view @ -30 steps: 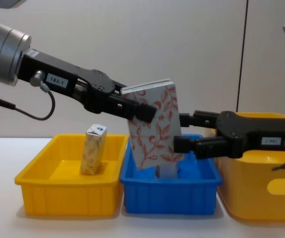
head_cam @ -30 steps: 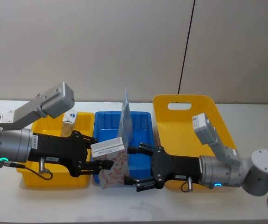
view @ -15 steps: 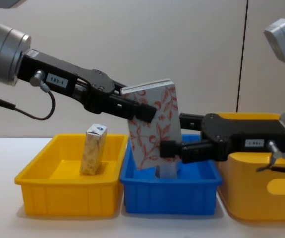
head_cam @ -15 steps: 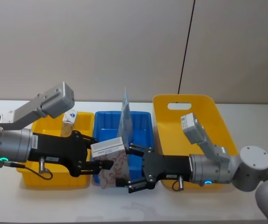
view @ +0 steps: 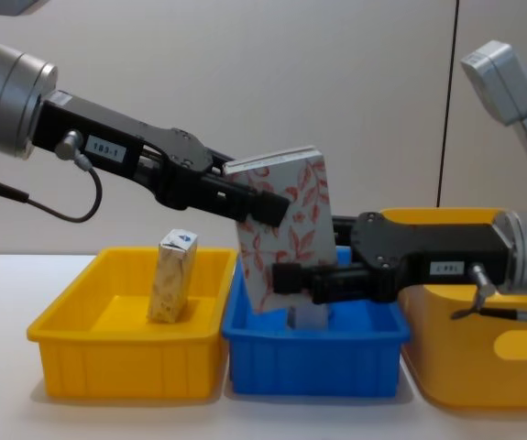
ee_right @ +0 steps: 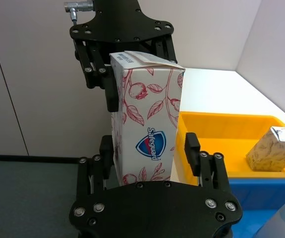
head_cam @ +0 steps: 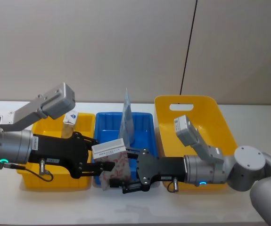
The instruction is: Bimanual collaborative sorting of washing and personal care products
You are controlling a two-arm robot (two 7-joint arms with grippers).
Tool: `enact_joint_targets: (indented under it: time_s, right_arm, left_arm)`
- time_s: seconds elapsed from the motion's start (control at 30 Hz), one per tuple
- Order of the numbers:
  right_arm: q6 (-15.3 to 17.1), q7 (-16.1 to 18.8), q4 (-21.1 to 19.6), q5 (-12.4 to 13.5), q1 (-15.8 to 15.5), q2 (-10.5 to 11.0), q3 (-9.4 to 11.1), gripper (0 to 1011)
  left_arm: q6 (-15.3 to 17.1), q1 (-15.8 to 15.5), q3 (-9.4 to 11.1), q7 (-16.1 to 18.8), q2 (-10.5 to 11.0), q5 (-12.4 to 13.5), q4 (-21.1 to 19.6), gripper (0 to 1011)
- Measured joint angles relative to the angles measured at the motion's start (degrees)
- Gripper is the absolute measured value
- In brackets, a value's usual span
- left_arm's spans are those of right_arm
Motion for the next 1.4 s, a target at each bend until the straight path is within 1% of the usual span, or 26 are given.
enact_joint_targets:
  time_s: [0.13,0.17,0.23,0.3,0.33,0.4,0.43,0.5,0.53,0.6,0.67,0.73,0.77,0.83,0.97,1.03,1.07,1.2,1.23,1.3,1.33,1.37,1.4]
  right_arm:
    - [-0.3,-0.61,0.23,-0.19,0.17,-0.28,-0.24,793]
    - [-0.33,-0.89,0.25,-0.23,0.23,-0.36,-0.35,778]
    - [-0.33,-1.24,0.24,-0.31,0.24,-0.43,-0.48,677]
    - [-0.33,-1.33,0.22,-0.33,0.24,-0.44,-0.53,658]
    - [-0.3,-1.49,0.15,-0.36,0.24,-0.45,-0.64,601]
    - [-0.2,-1.74,-0.06,-0.4,0.24,-0.44,-0.83,563]
    - [-0.15,-1.82,-0.19,-0.41,0.24,-0.42,-0.9,505]
    - [-0.05,-1.97,-0.38,-0.43,0.21,-0.38,-1.0,469]
    - [0.09,-2.06,-0.62,-0.43,0.14,-0.31,-1.12,419]
    - [0.33,-2.14,-1.02,-0.41,0.06,-0.14,-1.24,390]
    - [0.54,-2.16,-1.38,-0.36,-0.03,0.01,-1.33,382]
    - [0.97,-2.18,-2.18,-0.1,-0.21,0.24,-1.4,382]
    - [1.07,-2.18,-2.44,0.02,-0.27,0.3,-1.42,379]
    - [1.37,-2.15,-2.91,0.25,-0.43,0.52,-1.46,377]
    - [2.02,-1.95,-4.3,0.78,-0.88,1.14,-1.51,377]
    - [2.54,-1.78,-5.13,1.23,-1.25,1.59,-1.51,374]
    - [2.63,-1.75,-5.39,1.3,-1.36,1.73,-1.51,375]
    - [3.03,-1.6,-6.35,1.78,-1.73,2.28,-1.49,374]
    - [3.12,-1.55,-6.49,1.91,-1.78,2.39,-1.48,374]
    - [3.23,-1.46,-6.88,2.14,-1.97,2.75,-1.43,374]
    - [3.27,-1.44,-6.99,2.22,-2.02,2.86,-1.4,374]
    - [3.32,-1.42,-7.18,2.36,-2.1,3.09,-1.37,374]
    - [3.34,-1.41,-7.26,2.45,-2.16,3.25,-1.35,374]
  left_arm:
    - [0.0,0.0,0.0,0.01,0.0,0.0,0.0,394]
    - [0.0,0.0,0.0,0.01,0.0,0.0,0.01,394]
    - [0.0,0.0,-0.01,0.05,0.0,0.0,0.0,393]
    - [0.0,-0.01,-0.01,0.06,0.0,0.01,0.01,394]
    - [0.0,-0.01,-0.02,0.08,0.0,0.01,0.01,394]
    - [0.0,-0.01,-0.04,0.09,0.01,0.01,0.01,393]
    - [0.0,-0.01,-0.04,0.1,0.01,0.01,0.01,394]
    - [0.0,-0.01,-0.05,0.1,0.0,0.01,0.01,394]
    - [0.0,-0.01,-0.05,0.1,0.0,0.0,0.01,394]
    - [-0.01,-0.01,-0.05,0.09,0.0,0.0,0.01,394]
    - [-0.01,-0.01,-0.05,0.06,0.0,-0.02,0.01,394]
    - [-0.01,0.0,0.0,0.04,-0.01,-0.04,0.0,419]
    - [0.0,0.01,0.02,0.01,-0.03,-0.03,0.0,457]
    - [0.0,0.02,0.03,0.0,-0.02,-0.04,0.0,492]
    - [0.0,0.02,0.03,-0.01,-0.02,-0.04,0.0,645]
    - [0.0,0.02,0.03,-0.01,-0.01,-0.03,0.0,683]
    - [0.0,0.01,0.03,-0.01,0.0,-0.04,0.0,739]
    - [0.0,0.0,0.02,-0.01,0.0,-0.03,0.01,815]
    - [0.0,0.0,0.02,-0.01,0.0,-0.03,0.0,870]
    - [0.0,0.0,0.02,-0.01,0.0,-0.02,0.0,907]
    - [0.0,0.0,0.02,-0.01,0.0,-0.02,0.0,955]
    - [0.0,0.0,0.01,-0.01,0.0,-0.02,0.0,962]
    - [0.0,0.0,0.01,-0.01,0.0,-0.01,0.01,999]
